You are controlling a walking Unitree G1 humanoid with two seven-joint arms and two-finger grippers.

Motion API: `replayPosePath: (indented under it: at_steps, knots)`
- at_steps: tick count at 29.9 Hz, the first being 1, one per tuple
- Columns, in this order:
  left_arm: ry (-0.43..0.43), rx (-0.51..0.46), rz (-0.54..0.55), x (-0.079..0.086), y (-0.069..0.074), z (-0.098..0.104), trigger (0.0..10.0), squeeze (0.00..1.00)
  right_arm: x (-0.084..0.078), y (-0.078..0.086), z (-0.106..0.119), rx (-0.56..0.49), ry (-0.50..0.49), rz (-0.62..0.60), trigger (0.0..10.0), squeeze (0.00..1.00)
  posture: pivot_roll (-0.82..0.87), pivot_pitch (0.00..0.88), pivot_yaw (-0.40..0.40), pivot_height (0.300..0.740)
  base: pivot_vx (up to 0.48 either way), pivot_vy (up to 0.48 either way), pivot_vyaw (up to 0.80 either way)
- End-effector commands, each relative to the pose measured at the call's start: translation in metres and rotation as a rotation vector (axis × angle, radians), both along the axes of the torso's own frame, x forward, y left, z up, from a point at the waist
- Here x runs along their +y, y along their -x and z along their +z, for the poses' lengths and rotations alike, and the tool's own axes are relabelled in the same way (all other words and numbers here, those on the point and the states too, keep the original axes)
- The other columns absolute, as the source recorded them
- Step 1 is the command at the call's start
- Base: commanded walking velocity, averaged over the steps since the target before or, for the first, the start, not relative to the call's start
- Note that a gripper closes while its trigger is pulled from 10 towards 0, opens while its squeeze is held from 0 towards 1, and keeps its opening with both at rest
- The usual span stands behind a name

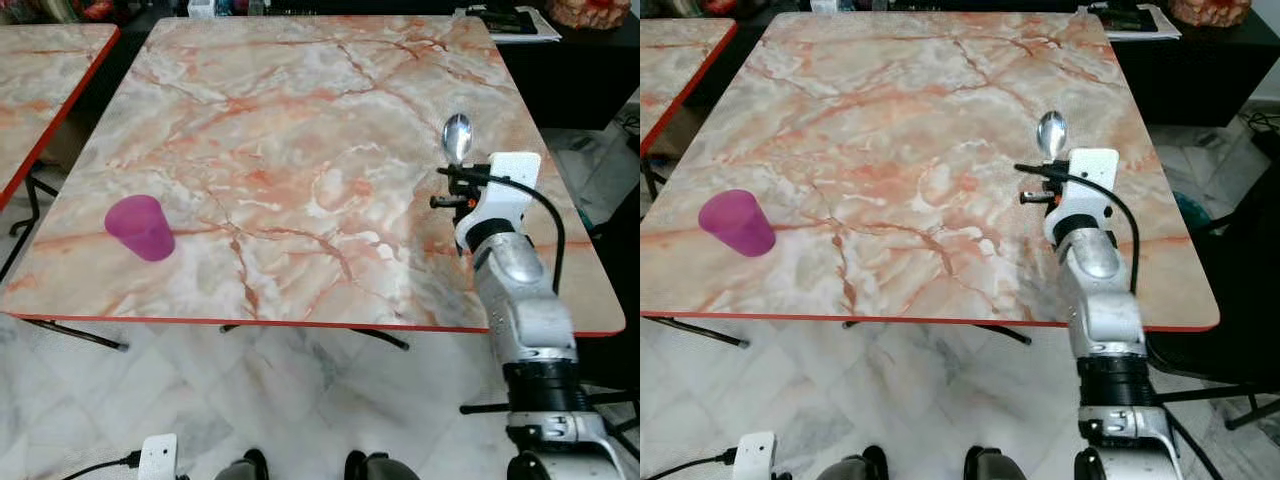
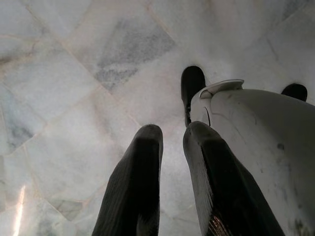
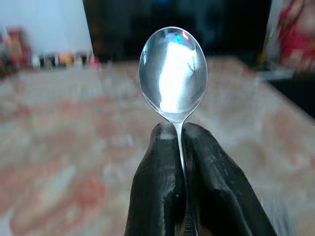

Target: Setting the table

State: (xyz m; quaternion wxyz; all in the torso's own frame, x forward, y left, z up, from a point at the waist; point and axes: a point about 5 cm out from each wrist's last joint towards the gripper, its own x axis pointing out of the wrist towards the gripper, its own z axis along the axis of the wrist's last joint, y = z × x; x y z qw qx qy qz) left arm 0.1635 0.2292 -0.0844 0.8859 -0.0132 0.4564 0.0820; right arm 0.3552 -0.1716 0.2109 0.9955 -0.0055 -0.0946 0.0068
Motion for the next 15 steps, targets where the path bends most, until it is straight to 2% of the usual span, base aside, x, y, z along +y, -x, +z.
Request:
replayPosePath:
  at_steps: [1, 6, 8, 10, 13, 15]
  knots:
    - [-0.005, 0.057, -0.008, 0.002, 0.016, -0.006, 10.0, 0.0, 0.0, 0.0, 0.009, -0.065, 0.022, -0.025, 10.0, 0.0, -0.06, 0.093, 0.019, 0.736, 0.0, 0.0, 0.0]
    - [-0.006, 0.058, -0.008, 0.002, 0.016, -0.006, 10.0, 0.0, 0.0, -0.002, 0.008, -0.073, 0.041, -0.037, 10.0, 0.0, -0.06, 0.088, 0.018, 0.736, 0.0, 0.0, 0.0]
    - [-0.008, 0.057, -0.022, 0.001, 0.017, -0.007, 10.0, 0.0, -0.007, -0.005, 0.007, -0.073, 0.038, -0.057, 10.0, 0.0, -0.06, 0.024, 0.022, 0.736, 0.0, 0.0, 0.0]
    - [-0.01, 0.048, -0.038, 0.0, 0.016, -0.006, 10.0, 0.0, -0.018, -0.009, 0.003, -0.066, 0.022, -0.106, 10.0, 0.0, -0.06, 0.015, 0.02, 0.736, 0.0, 0.0, 0.0]
    - [-0.013, 0.037, -0.024, 0.0, 0.015, -0.006, 10.0, 0.0, -0.025, -0.009, 0.002, -0.074, -0.02, -0.107, 10.0, 0.0, -0.06, 0.007, 0.013, 0.736, 0.0, 0.0, 0.0]
    - [-0.02, 0.03, -0.018, 0.0, 0.014, -0.005, 10.0, 0.0, -0.026, -0.009, 0.003, -0.081, -0.002, -0.102, 10.0, 0.0, -0.06, 0.003, 0.007, 0.736, 0.0, 0.0, 0.0]
